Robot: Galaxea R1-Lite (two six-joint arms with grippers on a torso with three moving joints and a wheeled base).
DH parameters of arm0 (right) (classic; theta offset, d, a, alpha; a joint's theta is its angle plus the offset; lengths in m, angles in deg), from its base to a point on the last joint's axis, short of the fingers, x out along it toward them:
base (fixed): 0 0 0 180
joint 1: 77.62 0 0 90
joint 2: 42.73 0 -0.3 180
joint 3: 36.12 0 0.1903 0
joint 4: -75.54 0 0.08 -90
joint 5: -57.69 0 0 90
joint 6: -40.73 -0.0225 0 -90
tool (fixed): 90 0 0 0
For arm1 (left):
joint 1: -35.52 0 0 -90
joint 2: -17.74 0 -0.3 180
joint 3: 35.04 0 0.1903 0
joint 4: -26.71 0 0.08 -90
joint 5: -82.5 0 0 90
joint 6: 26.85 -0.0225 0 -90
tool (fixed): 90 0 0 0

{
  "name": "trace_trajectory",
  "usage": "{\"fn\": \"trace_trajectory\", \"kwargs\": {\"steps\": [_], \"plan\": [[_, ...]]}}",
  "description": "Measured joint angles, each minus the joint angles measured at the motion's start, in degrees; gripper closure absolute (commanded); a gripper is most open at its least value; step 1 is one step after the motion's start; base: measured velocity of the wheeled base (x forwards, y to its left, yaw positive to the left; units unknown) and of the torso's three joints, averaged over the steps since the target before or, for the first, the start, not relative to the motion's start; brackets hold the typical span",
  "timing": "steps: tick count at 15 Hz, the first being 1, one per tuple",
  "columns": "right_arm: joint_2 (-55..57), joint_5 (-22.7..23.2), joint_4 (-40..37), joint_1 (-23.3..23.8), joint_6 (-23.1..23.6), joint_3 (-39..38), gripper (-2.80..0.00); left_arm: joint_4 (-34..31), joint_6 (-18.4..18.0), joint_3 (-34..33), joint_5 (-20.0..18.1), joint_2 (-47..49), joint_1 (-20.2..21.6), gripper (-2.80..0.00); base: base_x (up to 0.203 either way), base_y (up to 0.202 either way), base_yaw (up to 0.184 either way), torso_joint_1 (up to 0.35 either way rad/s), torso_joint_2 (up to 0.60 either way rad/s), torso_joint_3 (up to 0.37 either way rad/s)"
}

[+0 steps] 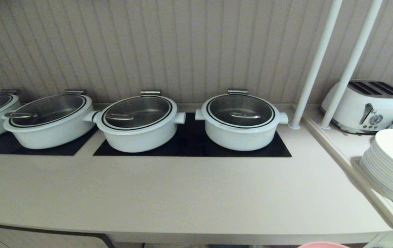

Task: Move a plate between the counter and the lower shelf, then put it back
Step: Put the plate in the cupboard

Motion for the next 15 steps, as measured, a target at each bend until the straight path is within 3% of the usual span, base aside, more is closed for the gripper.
{"fn": "trace_trajectory", "kwargs": {"steps": [15], "plan": [[0.0,0.05,0.02,0.07,-0.08,-0.07,0.0,0.0,0.0,0.0,0.02,0.0,0.0,0.0,0.0,0.0,0.0,0.0,0.0,0.0]]}}
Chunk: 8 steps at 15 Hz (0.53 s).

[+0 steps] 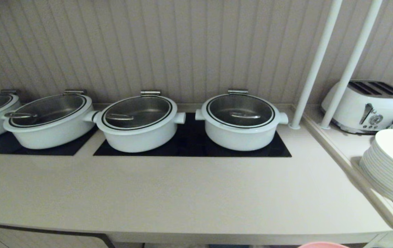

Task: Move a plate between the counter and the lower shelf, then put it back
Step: Put the plate in the cupboard

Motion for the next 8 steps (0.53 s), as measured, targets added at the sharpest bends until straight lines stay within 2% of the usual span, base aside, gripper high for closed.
{"fn": "trace_trajectory", "kwargs": {"steps": [4,8], "plan": [[0.02,0.0,0.04,-0.05,-0.42,0.0,0.0,0.02,0.0,0.0,-0.02,0.0,0.0,0.0,0.0,0.0,0.0,-0.019,0.03,0.024],[0.0,0.01,0.01,-0.05,-0.45,-0.04,0.0,-0.01,0.0,0.0,-0.01,0.0,0.0,0.0,0.0,0.0,0.0,-0.114,0.24,0.122]]}}
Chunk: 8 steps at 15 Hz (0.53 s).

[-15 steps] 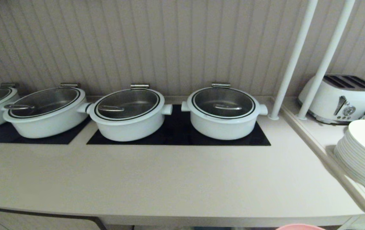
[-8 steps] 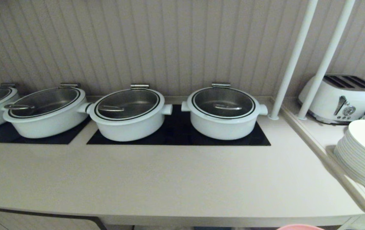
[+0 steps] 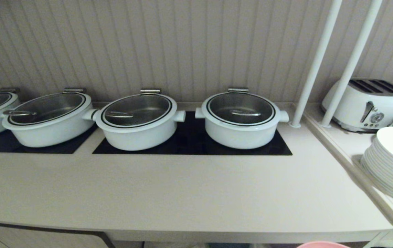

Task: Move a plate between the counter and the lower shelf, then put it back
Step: Put the plate in the cupboard

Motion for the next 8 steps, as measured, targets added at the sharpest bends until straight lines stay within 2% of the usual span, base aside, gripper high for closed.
{"fn": "trace_trajectory", "kwargs": {"steps": [8], "plan": [[0.0,0.0,-0.11,-0.11,0.0,-0.07,0.0,0.01,0.0,0.0,0.0,0.0,0.0,0.0,0.0,0.0,0.0,-0.149,0.3,0.153]]}}
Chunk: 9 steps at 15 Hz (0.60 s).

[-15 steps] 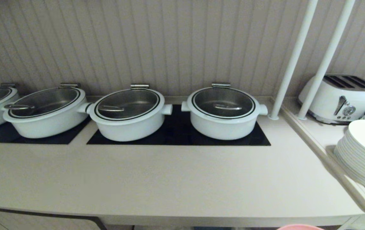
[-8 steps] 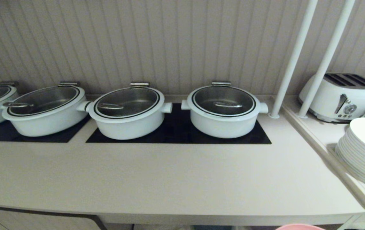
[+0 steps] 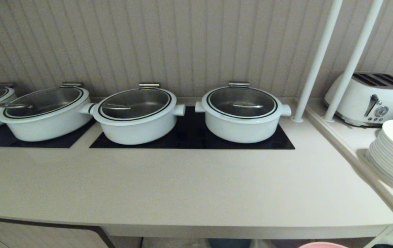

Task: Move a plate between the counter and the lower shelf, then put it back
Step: Put the plate in the cupboard

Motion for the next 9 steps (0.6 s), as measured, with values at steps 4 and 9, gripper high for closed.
{"fn": "trace_trajectory", "kwargs": {"steps": [4,9], "plan": [[-0.04,-0.01,-0.33,-0.06,0.0,-0.24,0.0,-0.01,0.0,0.0,-0.01,0.0,0.0,0.0,0.0,0.0,0.0,-0.155,0.31,0.154],[-0.23,0.0,-0.5,-0.28,-0.06,-0.41,0.0,0.03,0.0,0.0,-0.01,0.0,0.0,0.0,0.0,0.0,0.0,-0.164,0.33,0.162]]}}
